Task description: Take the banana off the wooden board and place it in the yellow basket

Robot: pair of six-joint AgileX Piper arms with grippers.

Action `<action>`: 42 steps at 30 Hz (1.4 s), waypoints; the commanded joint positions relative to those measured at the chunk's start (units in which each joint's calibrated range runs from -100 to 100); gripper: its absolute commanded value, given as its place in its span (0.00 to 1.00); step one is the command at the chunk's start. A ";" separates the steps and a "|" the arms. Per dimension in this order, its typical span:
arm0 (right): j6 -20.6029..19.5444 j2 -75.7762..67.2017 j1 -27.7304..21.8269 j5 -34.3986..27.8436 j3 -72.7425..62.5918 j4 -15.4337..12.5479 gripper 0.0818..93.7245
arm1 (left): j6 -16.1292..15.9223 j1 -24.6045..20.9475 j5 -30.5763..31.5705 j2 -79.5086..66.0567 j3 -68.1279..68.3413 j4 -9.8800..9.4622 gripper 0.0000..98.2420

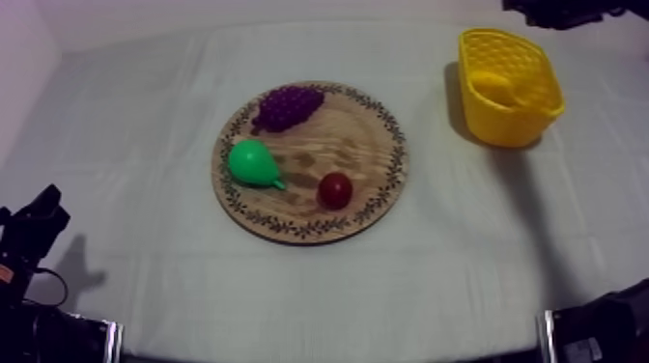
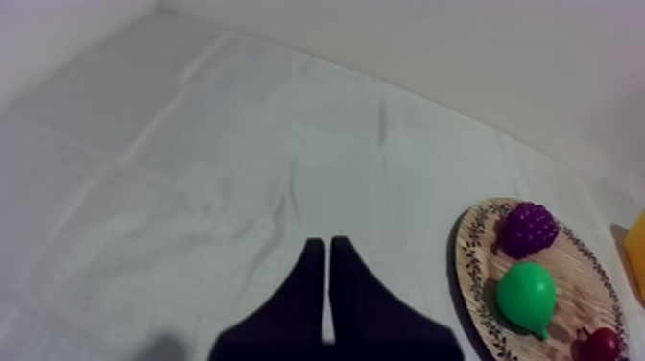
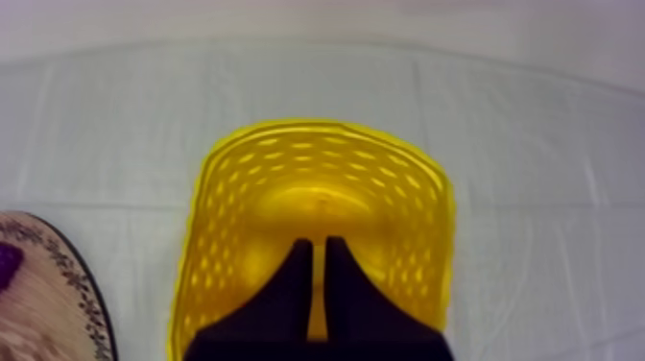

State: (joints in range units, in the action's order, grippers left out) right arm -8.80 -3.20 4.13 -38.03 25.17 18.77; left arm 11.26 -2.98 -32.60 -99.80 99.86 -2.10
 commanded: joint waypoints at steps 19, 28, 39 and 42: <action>12.44 -74.90 -4.18 12.70 70.90 -14.95 0.01 | 0.00 -0.03 0.02 -0.03 0.03 0.02 0.00; 16.99 -88.12 -3.87 0.90 73.50 -19.38 0.01 | -0.01 -0.03 0.02 -0.03 0.03 0.02 0.00; 16.70 -92.37 -4.06 -3.20 73.62 -20.23 0.01 | -0.01 -0.03 0.02 -0.03 0.03 0.02 0.00; 15.52 -92.44 -4.20 -2.36 73.89 -20.25 0.01 | -0.01 -0.03 0.02 -0.03 0.03 0.02 0.00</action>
State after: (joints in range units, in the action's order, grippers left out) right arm 7.22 -95.64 -0.02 -41.55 98.84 -1.43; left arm 11.26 -2.98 -32.60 -99.80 99.86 -2.10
